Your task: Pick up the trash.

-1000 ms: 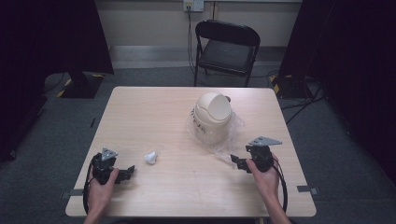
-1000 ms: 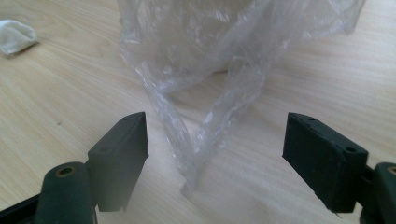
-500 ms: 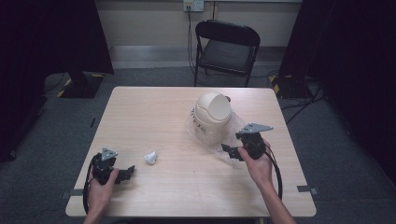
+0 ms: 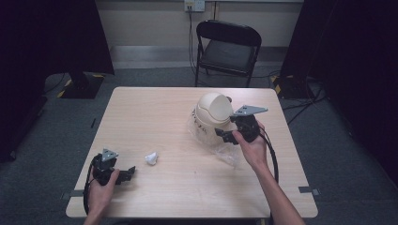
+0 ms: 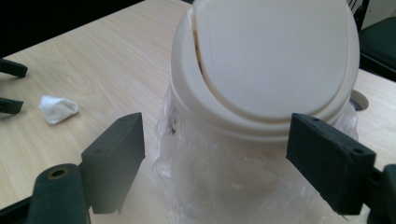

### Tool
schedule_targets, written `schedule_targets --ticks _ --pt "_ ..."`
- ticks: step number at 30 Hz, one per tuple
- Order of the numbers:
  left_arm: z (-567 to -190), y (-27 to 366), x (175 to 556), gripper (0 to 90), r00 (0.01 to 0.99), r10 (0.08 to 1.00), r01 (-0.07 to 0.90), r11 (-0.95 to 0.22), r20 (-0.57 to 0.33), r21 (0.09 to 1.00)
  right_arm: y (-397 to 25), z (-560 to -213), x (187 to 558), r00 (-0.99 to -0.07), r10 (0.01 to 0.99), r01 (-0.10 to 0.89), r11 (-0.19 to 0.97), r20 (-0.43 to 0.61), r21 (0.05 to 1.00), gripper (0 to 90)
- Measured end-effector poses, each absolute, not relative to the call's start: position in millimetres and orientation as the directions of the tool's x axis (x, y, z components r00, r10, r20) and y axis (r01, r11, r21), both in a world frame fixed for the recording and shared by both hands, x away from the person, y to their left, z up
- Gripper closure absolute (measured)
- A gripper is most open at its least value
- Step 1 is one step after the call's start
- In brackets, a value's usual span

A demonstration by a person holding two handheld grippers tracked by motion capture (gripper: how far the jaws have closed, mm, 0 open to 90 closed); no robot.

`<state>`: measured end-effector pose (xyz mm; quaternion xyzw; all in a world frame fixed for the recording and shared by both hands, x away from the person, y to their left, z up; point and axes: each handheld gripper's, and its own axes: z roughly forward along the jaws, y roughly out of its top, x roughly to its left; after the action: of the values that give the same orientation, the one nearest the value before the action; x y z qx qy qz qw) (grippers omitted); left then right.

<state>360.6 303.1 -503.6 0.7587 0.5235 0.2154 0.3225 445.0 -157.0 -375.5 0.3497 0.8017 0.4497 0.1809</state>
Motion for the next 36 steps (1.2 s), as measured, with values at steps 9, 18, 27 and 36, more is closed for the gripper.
schedule_targets --ticks 9,18,27,36 --pt "-503.6 303.1 360.6 0.0 0.359 0.933 0.655 -0.244 -0.011 0.715 -144.1 -374.7 461.4 -0.707 0.707 0.389 0.358 0.026 0.849 18.3" --pt "-503.6 303.1 360.5 0.0 0.359 0.933 0.655 -0.244 -0.01 0.715 -140.8 -383.0 477.2 -0.69 0.722 0.415 0.344 0.045 0.842 17.2" --pt "-503.6 303.1 360.5 0.0 0.359 0.933 0.655 -0.244 -0.01 0.715 -134.1 -387.9 487.7 -0.688 0.724 0.429 0.341 0.058 0.836 15.7" --pt "-503.7 303.1 360.6 0.0 0.36 0.933 0.655 -0.244 -0.011 0.715 -127.7 -393.0 493.3 -0.693 0.718 0.436 0.344 0.067 0.831 14.6"
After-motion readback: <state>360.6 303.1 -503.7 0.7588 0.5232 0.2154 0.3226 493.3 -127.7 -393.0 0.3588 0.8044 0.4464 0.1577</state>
